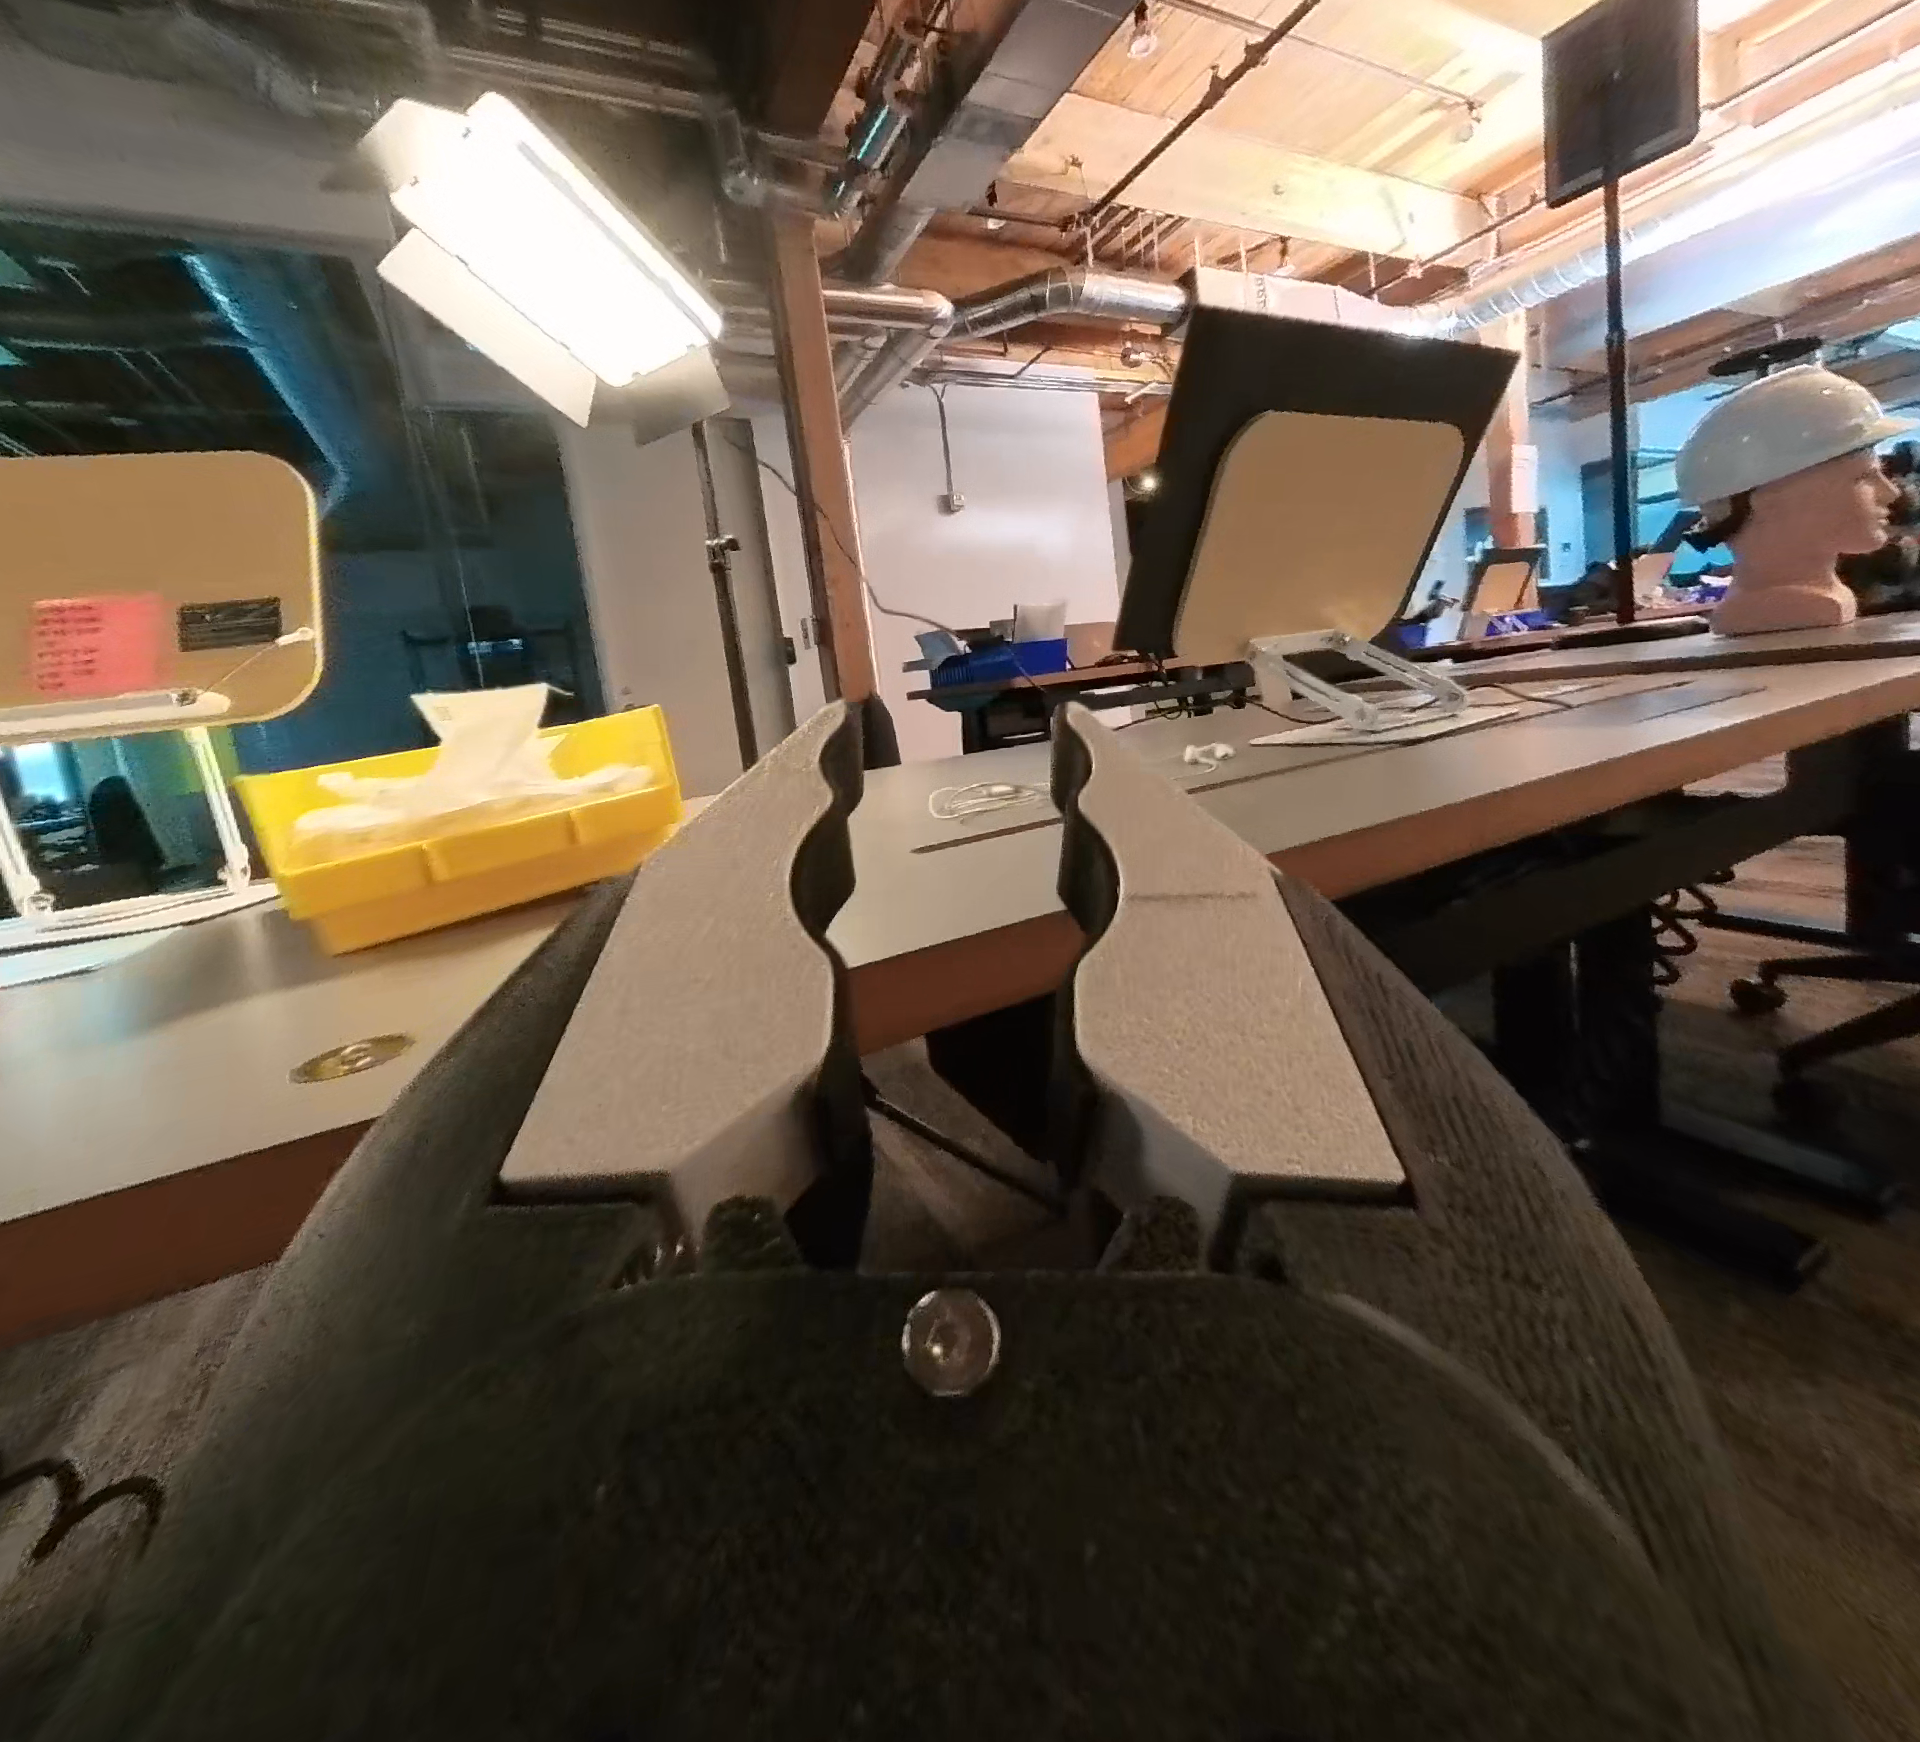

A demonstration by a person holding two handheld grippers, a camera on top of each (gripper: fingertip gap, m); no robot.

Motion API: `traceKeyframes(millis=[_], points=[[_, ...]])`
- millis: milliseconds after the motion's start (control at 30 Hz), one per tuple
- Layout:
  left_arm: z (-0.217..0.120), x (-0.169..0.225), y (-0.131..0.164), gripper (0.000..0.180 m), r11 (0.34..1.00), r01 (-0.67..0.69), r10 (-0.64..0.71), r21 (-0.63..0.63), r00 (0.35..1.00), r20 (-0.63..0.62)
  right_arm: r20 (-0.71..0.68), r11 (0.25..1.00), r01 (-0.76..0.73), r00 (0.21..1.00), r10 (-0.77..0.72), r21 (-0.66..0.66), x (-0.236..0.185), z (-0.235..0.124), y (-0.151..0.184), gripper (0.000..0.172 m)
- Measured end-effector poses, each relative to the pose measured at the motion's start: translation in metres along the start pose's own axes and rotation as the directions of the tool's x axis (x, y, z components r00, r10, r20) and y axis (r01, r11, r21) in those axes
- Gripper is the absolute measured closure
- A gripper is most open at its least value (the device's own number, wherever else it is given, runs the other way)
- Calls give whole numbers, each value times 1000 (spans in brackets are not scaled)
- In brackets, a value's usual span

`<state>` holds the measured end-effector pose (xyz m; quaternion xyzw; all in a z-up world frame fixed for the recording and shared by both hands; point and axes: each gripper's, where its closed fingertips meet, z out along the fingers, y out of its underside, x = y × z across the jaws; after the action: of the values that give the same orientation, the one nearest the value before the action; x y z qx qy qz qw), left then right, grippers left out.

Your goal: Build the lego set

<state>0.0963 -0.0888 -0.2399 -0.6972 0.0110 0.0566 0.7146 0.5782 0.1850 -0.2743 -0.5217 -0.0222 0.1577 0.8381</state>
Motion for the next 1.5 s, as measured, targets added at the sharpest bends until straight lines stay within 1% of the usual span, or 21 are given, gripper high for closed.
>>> traceKeyframes(millis=[133,200,333,400,467,600,667,767,933,1033,1167,1367,1500], points=[[23,17,0,173,1000,-16,15,-17,1000,-6,-36,1000,13,999,-12,7,20,-1,-7,137],[35,24,0,173,1000,-4,3,-24,1000,-12,-61,1000,-14,998,14,-3,32,0,-9,137],[59,35,-3,173,999,33,-34,-26,999,-25,-165,985,-161,975,150,-56,68,-3,-3,138],[70,39,-7,174,999,41,-41,-25,999,-22,-254,971,-229,945,203,-73,90,-9,2,142],[81,42,-10,174,998,52,-53,-22,999,-13,-325,959,-278,913,246,-55,109,-16,2,145],[102,50,-10,174,991,134,-134,-17,991,8,-391,924,-382,853,345,-17,137,-27,3,147],[111,53,-9,174,984,180,-180,-8,983,23,-413,903,-430,821,394,7,148,-31,6,147],[124,59,-6,174,973,230,-230,2,973,35,-408,863,-503,779,476,48,156,-33,9,147],[145,78,3,174,970,242,-241,-26,970,18,-405,828,-554,741,536,81,161,-36,12,148],[152,89,8,174,973,222,-223,-62,975,-3,-428,807,-588,715,553,61,162,-37,21,150],[153,93,7,174,978,199,-200,-69,980,-11,-417,791,-607,700,580,81,161,-37,21,150],[145,84,6,174,975,214,-214,-55,977,7,-421,802,-592,708,567,85,162,-39,19,151],[137,74,-1,174,977,211,-210,-29,977,28,-432,809,-579,707,560,102,169,-43,15,151]])
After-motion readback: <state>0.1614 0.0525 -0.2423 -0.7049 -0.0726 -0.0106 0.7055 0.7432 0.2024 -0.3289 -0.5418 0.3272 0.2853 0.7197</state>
